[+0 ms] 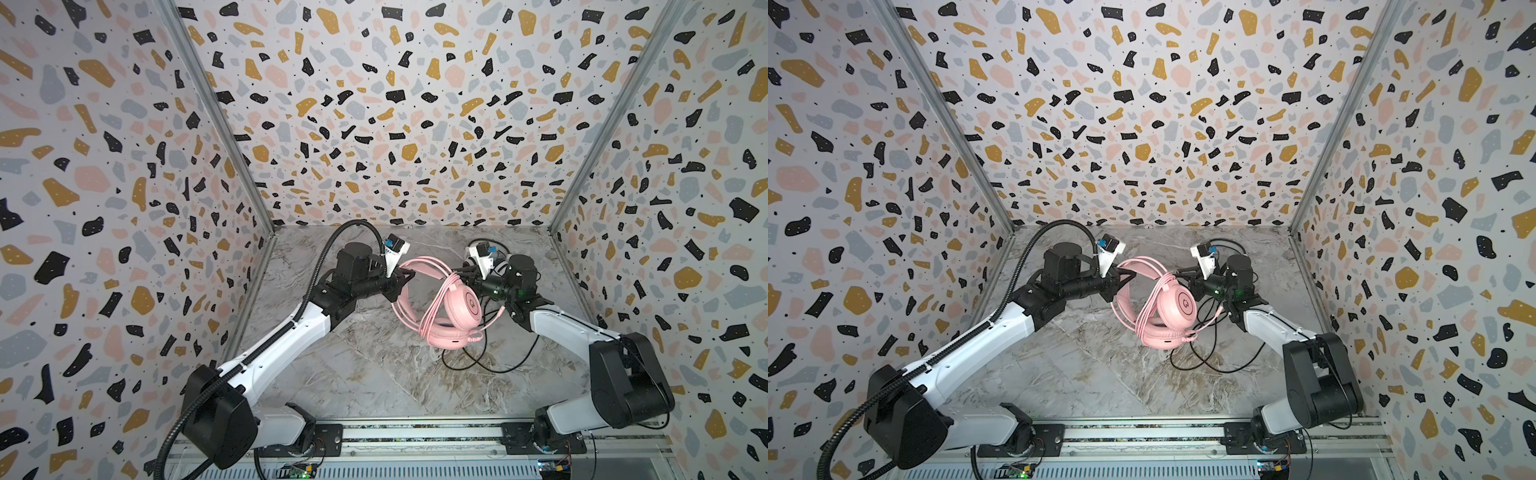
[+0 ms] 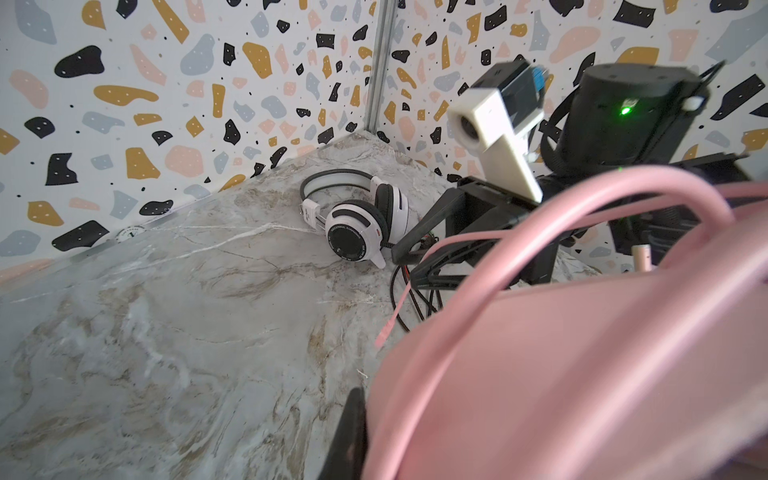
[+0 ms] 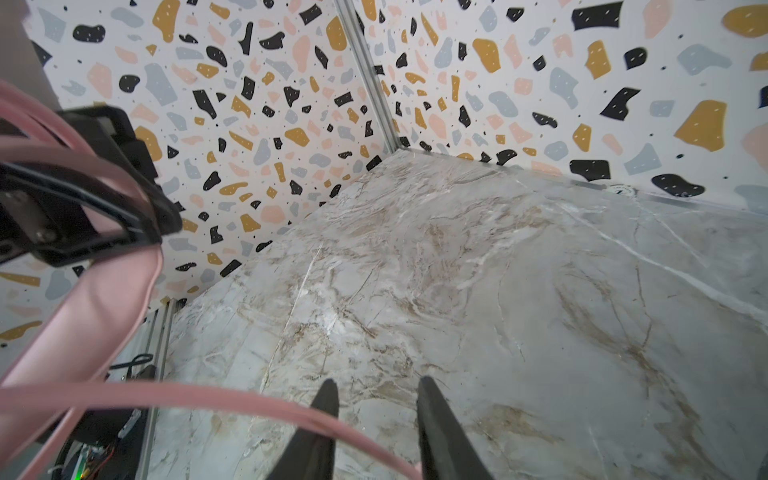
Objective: Wrap the headphones
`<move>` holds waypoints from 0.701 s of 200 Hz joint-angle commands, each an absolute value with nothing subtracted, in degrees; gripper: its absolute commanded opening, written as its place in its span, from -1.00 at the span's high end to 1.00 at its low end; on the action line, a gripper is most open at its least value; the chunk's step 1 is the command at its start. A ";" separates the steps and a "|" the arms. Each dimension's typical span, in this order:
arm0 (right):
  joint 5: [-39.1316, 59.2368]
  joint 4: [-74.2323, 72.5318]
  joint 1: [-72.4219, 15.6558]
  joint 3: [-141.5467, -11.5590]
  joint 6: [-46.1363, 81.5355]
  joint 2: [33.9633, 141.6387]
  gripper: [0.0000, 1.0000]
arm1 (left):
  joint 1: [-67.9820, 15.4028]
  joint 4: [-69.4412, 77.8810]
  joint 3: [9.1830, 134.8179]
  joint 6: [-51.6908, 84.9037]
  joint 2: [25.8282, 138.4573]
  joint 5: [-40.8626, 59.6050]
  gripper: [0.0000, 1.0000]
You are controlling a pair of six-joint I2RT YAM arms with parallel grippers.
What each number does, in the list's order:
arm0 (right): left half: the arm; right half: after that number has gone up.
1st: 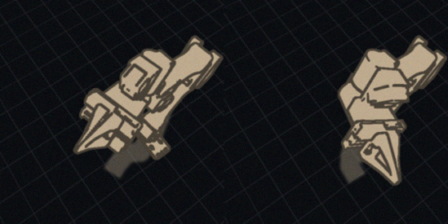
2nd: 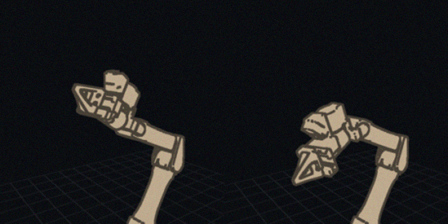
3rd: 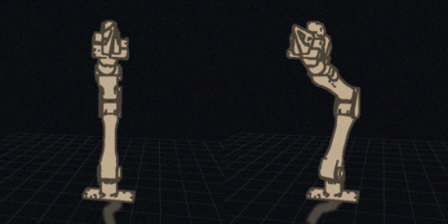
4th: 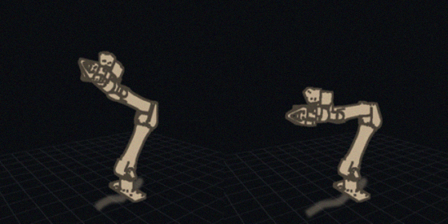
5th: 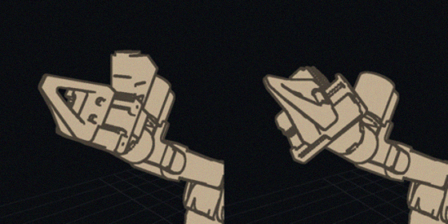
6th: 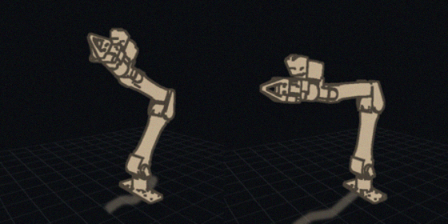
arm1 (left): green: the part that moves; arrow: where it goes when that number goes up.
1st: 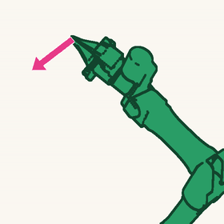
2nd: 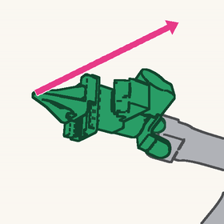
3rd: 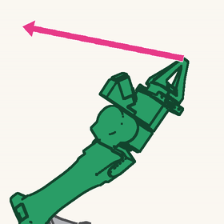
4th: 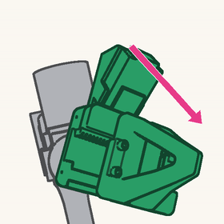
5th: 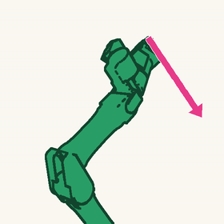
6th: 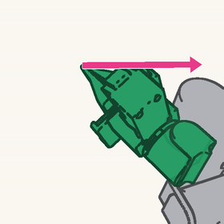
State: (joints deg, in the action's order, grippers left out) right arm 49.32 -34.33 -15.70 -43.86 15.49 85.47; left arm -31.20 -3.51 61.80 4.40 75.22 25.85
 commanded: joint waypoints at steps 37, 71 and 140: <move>57.56 -47.48 -17.17 -41.32 21.41 90.26 0.07 | -30.36 3.44 62.13 8.35 73.96 30.29 1.00; 55.85 -54.73 -18.54 -38.81 24.77 92.80 0.04 | -30.00 3.68 62.26 8.64 74.25 31.46 1.00; 57.90 -88.40 -19.09 -37.70 44.76 109.97 0.06 | -29.73 4.95 61.93 9.54 74.08 32.99 1.00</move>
